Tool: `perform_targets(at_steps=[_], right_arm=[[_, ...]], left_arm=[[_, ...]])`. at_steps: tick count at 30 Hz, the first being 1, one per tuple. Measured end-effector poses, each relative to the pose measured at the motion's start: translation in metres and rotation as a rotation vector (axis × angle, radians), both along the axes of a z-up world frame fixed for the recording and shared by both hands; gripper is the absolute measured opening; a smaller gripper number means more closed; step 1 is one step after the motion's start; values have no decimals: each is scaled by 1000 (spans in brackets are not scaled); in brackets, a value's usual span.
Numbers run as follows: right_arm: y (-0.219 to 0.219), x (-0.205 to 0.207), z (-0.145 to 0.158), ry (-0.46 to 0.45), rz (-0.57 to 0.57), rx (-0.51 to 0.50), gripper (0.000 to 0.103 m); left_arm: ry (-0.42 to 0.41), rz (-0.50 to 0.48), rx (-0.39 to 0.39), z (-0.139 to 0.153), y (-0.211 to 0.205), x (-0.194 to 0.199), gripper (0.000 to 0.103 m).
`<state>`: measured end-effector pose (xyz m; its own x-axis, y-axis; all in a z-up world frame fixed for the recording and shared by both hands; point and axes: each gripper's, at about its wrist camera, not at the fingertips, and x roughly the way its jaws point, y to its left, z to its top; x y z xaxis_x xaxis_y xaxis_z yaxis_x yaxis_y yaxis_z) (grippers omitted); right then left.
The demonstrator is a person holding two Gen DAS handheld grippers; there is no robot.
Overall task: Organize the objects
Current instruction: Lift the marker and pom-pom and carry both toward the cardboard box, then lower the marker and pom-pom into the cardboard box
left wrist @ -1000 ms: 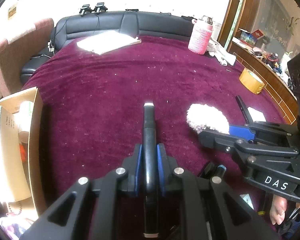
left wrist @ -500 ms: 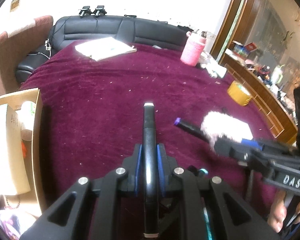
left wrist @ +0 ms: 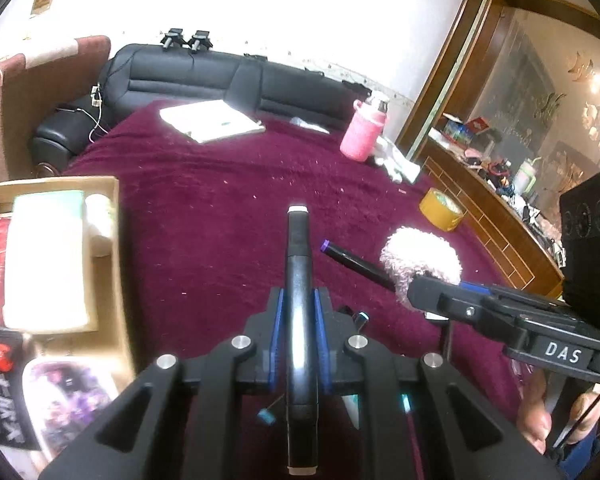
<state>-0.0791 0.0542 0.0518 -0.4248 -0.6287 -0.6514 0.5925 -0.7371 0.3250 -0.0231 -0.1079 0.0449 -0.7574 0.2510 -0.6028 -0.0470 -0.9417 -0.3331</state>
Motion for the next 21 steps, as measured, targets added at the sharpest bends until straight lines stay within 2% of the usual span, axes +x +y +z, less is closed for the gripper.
perform_targets(at_steps=[9, 21], right_arm=[[-41, 14, 2, -27, 94, -8, 30], [-120, 31, 11, -45, 241, 16, 30]], left_arm=[[55, 86, 16, 23, -43, 40, 14], [34, 203, 37, 20, -110, 74, 14]])
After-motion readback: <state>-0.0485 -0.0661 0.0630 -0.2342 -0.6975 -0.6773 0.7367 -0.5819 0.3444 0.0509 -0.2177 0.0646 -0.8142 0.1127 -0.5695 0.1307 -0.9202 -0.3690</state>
